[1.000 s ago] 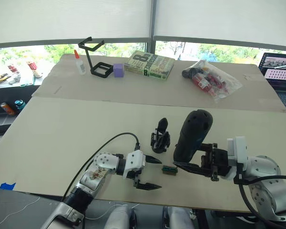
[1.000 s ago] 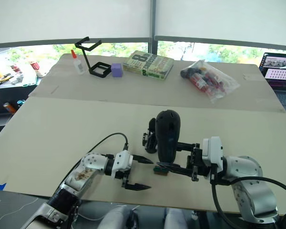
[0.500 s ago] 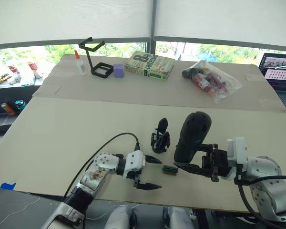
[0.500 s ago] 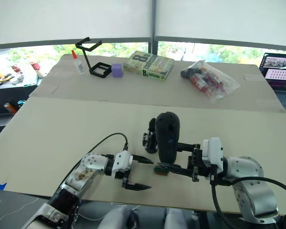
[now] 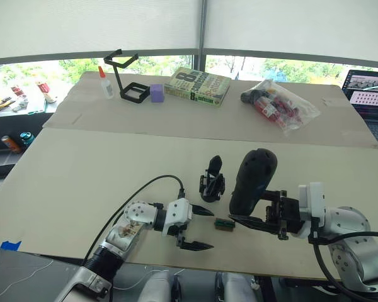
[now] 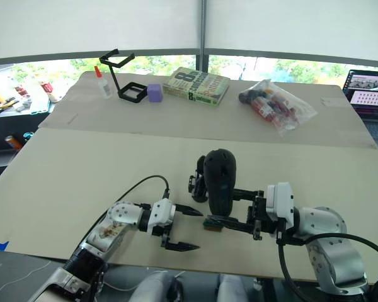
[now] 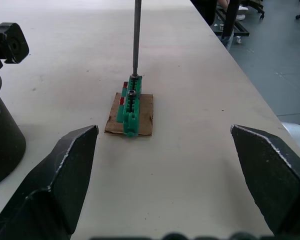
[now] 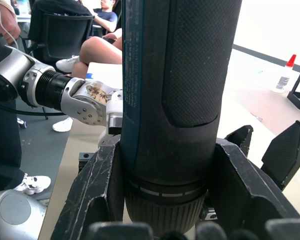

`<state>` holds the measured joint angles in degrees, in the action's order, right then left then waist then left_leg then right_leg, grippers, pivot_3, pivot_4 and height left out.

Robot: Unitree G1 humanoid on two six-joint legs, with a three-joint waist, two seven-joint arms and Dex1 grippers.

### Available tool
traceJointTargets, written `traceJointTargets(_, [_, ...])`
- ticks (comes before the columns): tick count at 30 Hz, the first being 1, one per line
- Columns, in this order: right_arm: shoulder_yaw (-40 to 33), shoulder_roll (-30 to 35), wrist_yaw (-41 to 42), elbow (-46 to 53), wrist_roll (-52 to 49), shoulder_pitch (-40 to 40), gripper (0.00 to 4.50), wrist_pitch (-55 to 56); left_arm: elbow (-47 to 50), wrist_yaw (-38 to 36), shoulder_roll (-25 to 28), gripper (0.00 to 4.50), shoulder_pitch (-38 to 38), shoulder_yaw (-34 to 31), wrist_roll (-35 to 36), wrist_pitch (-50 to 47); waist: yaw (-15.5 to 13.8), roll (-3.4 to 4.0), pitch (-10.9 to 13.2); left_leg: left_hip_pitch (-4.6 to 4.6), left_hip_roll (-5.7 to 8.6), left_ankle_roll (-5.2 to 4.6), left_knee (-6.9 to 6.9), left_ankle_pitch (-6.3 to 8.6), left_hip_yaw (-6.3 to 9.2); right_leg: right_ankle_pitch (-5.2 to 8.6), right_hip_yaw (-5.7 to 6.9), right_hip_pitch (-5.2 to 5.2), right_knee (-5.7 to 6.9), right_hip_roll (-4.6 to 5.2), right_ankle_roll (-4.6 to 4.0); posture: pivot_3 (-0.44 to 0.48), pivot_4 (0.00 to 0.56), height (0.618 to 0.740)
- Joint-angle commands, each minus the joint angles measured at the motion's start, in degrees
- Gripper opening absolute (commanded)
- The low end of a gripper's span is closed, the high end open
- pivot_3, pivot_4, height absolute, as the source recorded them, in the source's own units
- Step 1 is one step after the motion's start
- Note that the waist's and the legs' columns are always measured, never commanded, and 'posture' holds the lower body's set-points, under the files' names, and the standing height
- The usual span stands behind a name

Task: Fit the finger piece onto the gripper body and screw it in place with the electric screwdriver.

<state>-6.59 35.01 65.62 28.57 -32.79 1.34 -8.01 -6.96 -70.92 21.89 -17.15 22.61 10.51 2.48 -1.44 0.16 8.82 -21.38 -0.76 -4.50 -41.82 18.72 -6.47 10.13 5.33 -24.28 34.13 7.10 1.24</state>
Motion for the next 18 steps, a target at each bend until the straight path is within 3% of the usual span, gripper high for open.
traceJointTargets(1, [0.0,0.1,-0.4,1.1,-0.7,-0.3,1.93,1.5,-1.4,0.1,0.2,4.50,0.9,1.4,-1.1,-1.5,0.0,0.00,0.0,0.00,0.00,0.00,0.00,0.00,0.00,0.00,0.00,0.00,0.00,0.00,0.00,0.000,0.150,0.740])
traceJointTargets(18, [-2.0,2.7,-1.0,3.2,-2.9,-1.4,1.93,0.3,-0.9,-0.4,1.0,4.50,1.6,-0.6,0.8,-0.5,0.1,-0.01,0.0,-0.03,-0.02,-0.03,0.01,0.02,0.00,0.00,0.01,-0.06,-0.01,0.05,0.00,0.000,0.150,0.740])
